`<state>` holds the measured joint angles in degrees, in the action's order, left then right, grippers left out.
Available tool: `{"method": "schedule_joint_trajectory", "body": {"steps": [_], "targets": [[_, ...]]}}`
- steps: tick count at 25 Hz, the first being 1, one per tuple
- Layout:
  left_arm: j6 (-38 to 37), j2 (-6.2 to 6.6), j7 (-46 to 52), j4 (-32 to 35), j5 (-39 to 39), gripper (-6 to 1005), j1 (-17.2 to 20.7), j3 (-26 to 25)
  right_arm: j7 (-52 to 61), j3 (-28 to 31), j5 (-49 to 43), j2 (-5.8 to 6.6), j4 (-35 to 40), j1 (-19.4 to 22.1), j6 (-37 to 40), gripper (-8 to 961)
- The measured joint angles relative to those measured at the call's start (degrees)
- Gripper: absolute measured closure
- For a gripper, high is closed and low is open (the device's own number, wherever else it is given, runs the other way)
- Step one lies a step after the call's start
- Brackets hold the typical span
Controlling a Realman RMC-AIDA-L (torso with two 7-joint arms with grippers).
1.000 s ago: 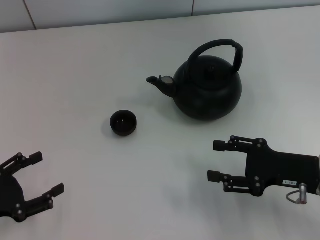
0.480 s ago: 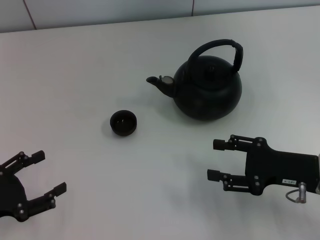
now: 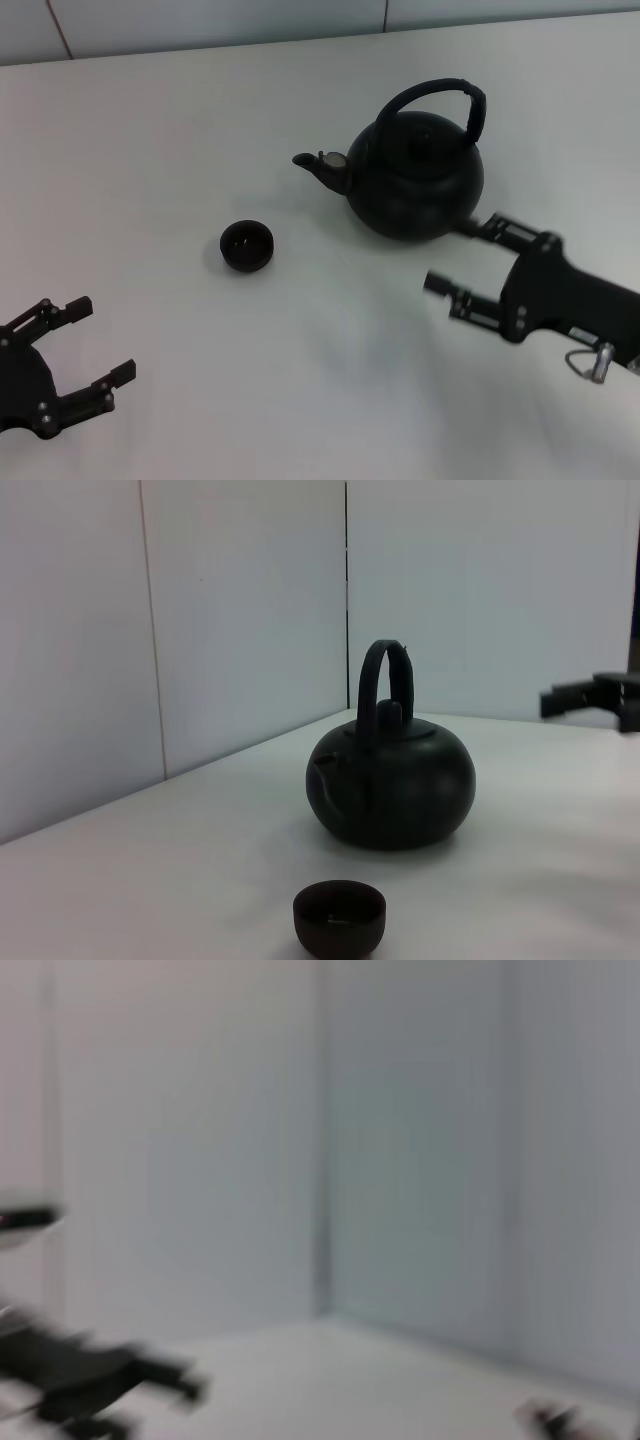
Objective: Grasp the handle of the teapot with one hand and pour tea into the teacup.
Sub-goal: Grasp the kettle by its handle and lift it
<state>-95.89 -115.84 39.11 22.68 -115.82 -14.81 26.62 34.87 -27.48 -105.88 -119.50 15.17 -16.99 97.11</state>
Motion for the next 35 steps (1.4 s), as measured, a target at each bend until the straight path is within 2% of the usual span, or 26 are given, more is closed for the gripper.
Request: {"method": "schedule_joint_trajectory", "body": {"steps": [1, 3, 6, 10, 11, 12, 16, 21, 35], "targets": [[0.00, 0.00, 0.00, 0.00, 0.00, 140, -0.01, -0.09, -4.87, 0.33, 5.65, -0.02, -3.44, 0.99, -0.63, 287], [0.00, 0.00, 0.00, -0.03, 0.00, 140, -0.06, -0.09, -6.94, 0.63, 8.15, -0.01, -5.14, 1.32, -1.04, 288], [0.03, 0.00, 0.00, -0.14, 0.00, 140, -0.25, -0.09, -15.16, 2.38, 17.72, -0.03, -12.67, 1.77, -3.02, 288], [0.08, -0.04, 0.00, -0.14, 0.00, 140, -0.35, -0.08, -21.91, 5.12, 23.19, -0.05, -18.61, 1.19, -4.58, 289], [0.12, -0.05, 0.00, -0.14, 0.00, 140, -0.36, -0.08, -25.97, 7.72, 25.07, -0.09, -22.03, 0.62, -5.53, 290], [0.15, -0.07, 0.00, -0.17, 0.00, 140, -0.38, -0.08, -25.97, 7.72, 25.07, -0.09, -22.03, 0.62, -5.53, 290], [0.14, -0.38, 0.00, 0.08, 0.04, 140, -0.40, -0.16, -32.47, 14.47, 25.94, -0.18, -28.75, -0.79, -9.24, 291], [0.16, -0.42, 0.00, 0.12, 0.09, 140, -0.40, -0.17, -35.83, 16.40, 26.10, -0.30, -32.42, -2.27, -12.70, 292], [0.14, -0.83, 0.00, 0.17, 0.25, 140, -0.57, -0.74, -36.28, 17.14, 26.26, -0.30, -32.50, -3.71, -14.71, 295]]}}
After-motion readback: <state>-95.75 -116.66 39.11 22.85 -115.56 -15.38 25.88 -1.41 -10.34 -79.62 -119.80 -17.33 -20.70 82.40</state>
